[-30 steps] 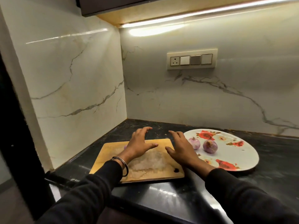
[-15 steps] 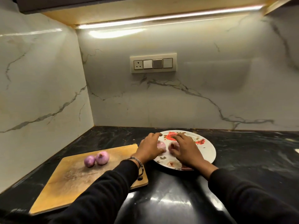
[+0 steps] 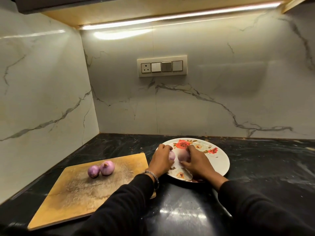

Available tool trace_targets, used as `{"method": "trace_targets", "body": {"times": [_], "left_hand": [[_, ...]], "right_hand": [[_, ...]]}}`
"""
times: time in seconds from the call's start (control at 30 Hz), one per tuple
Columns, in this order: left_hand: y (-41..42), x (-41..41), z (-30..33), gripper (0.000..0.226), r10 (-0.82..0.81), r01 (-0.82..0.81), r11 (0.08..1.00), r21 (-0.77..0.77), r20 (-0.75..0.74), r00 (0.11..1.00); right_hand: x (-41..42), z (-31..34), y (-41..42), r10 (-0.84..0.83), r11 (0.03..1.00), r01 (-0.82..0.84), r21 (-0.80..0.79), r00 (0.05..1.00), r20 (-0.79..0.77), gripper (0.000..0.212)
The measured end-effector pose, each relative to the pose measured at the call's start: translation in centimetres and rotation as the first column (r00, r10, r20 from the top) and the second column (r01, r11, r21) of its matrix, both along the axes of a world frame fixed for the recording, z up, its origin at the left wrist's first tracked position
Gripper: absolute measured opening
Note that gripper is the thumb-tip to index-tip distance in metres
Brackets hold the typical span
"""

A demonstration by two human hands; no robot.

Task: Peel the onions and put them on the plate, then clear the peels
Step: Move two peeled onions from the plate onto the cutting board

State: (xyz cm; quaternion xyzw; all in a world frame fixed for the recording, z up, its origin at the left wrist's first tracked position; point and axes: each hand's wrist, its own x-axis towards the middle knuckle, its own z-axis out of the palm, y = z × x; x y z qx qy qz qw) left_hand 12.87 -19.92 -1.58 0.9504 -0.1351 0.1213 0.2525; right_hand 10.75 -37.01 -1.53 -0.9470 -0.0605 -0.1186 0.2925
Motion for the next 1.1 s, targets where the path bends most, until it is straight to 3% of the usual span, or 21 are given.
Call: {"method": "trace_targets", "body": {"times": [0.3,0.63,1.1], "left_hand": [[1.0,-1.2,-0.2,0.050,0.016,-0.010,0.997,-0.079,0.077,0.997],[7.4,-6.0,1.8,0.056,0.129,-0.080,0.977,-0.198,0.243,0.961],[20.3,-13.5,0.5,0.055,0.297,-0.255,0.950,-0.179,0.273,0.915]], "right_hand": [[-0.6,0.2,0.7,0.000,1.000,-0.003,0.031,0.994,0.110,0.061],[-3.3,2.2,6.6,0.135,0.984,-0.166,0.071,0.937,0.322,0.047],[-6.4,0.2,19.2,0.391,0.888,-0.445,0.118,0.864,0.318,0.048]]}}
